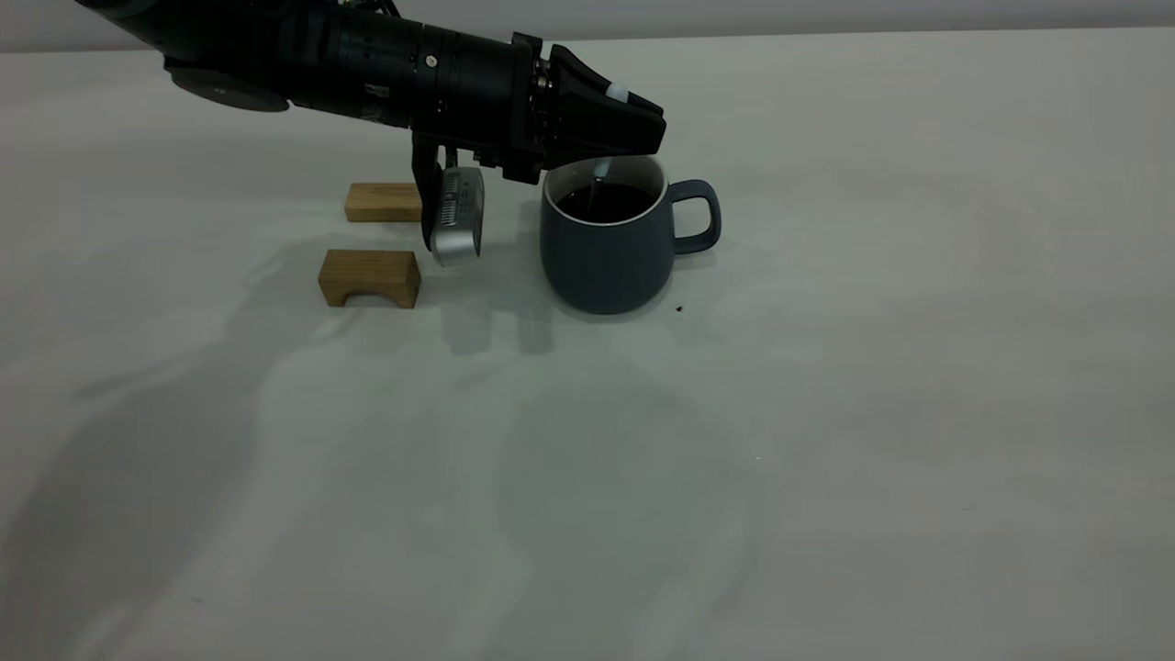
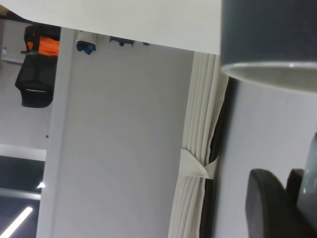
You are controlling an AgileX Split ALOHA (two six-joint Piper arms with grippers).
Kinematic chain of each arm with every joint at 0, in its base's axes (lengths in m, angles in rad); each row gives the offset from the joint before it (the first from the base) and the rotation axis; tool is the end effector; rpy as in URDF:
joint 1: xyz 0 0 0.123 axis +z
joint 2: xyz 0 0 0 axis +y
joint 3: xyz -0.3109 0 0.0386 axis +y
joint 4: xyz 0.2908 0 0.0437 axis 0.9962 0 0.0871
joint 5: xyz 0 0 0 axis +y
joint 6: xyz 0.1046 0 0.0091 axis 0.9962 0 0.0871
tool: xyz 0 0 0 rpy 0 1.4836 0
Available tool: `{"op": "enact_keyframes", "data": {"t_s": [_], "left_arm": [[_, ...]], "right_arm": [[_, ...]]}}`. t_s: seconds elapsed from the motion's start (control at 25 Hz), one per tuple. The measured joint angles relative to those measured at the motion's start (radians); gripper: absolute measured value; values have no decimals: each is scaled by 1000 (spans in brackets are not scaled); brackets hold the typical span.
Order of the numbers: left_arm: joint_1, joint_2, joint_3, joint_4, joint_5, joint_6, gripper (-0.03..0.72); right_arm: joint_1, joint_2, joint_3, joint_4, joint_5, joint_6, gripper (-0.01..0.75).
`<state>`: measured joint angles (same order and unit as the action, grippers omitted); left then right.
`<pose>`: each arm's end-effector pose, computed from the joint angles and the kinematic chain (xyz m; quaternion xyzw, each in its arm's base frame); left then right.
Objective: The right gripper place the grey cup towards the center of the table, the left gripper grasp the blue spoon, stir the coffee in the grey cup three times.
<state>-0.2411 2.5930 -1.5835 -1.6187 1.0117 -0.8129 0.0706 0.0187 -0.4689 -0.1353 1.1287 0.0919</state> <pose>0.4781 -0.2091 -0.0125 0.6600 -0.5133 0.3990 0.3764 0.0202 -0.0114 0.2755 0.0126 0.8803 -0.0292 0.4733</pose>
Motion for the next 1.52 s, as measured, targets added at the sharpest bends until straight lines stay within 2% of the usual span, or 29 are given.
{"op": "enact_keyframes", "data": {"t_s": [0.28, 0.52, 0.8, 1.04, 1.32, 1.52], "left_arm": [[1, 0, 0, -18, 7, -1, 411], [11, -1, 0, -93, 57, 23, 522], [63, -86, 0, -67, 114, 192, 537], [66, -261, 1, 86, 140, 420, 537], [68, -482, 1, 187, 146, 554, 537], [119, -685, 1, 392, 142, 884, 537]], "right_arm": [[0, 0, 0, 0, 0, 0, 239], [0, 0, 0, 0, 0, 0, 239], [0, 0, 0, 0, 0, 0, 239], [0, 0, 0, -1, 0, 0, 239], [0, 0, 0, -1, 0, 0, 239], [0, 0, 0, -1, 0, 0, 239]]}}
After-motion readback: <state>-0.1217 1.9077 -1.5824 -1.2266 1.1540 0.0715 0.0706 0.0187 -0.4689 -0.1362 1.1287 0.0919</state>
